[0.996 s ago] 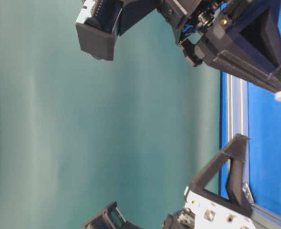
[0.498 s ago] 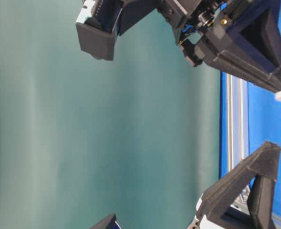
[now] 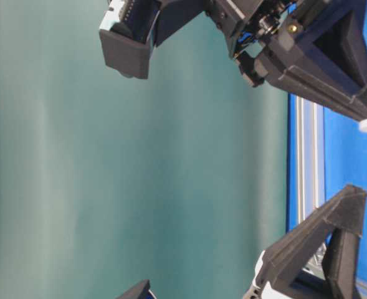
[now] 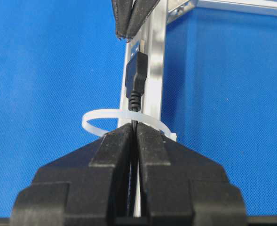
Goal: Insert the wire through the string loop located in the center.
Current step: 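Open the left gripper around the USB plug past the loop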
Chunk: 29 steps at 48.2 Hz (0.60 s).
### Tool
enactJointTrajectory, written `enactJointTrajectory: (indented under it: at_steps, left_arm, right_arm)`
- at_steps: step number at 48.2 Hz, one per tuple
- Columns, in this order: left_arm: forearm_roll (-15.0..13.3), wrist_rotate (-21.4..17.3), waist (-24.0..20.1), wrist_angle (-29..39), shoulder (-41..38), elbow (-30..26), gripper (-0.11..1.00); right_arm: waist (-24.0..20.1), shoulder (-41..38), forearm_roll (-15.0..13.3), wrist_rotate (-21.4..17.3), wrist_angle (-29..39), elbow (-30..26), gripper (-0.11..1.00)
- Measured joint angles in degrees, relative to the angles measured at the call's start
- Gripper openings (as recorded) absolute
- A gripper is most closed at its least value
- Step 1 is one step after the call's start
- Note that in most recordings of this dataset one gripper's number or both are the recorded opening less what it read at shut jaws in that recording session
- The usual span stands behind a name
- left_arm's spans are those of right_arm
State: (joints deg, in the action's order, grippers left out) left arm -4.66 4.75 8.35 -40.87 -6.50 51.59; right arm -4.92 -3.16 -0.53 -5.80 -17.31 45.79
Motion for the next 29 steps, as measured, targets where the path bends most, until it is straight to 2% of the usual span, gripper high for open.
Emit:
enactJointTrajectory:
  at_steps: [3, 11, 15, 18, 29]
  left_arm:
    - [0.1, 0.3, 0.1, 0.0, 0.0, 0.1, 0.23]
    - [0.1, 1.0, 0.8, 0.0, 0.0, -0.4, 0.71]
    - [0.1, 1.0, 1.3, 0.0, -0.1, -0.8, 0.88]
    - [0.1, 1.0, 1.5, 0.1, -0.1, -1.1, 0.92]
    - [0.1, 1.0, 1.6, 1.5, 0.0, -1.3, 0.92]
  right_arm:
    - [0.0, 0.0, 0.0, 0.0, 0.0, 0.0, -0.02]
    - [0.0, 0.0, 0.0, 0.0, 0.0, 0.0, -0.02]
    - [0.0, 0.0, 0.0, 0.0, 0.0, 0.0, -0.02]
    - [0.0, 0.0, 0.0, 0.0, 0.0, 0.1, -0.02]
    - [0.0, 0.0, 0.0, 0.0, 0.0, 0.0, -0.02]
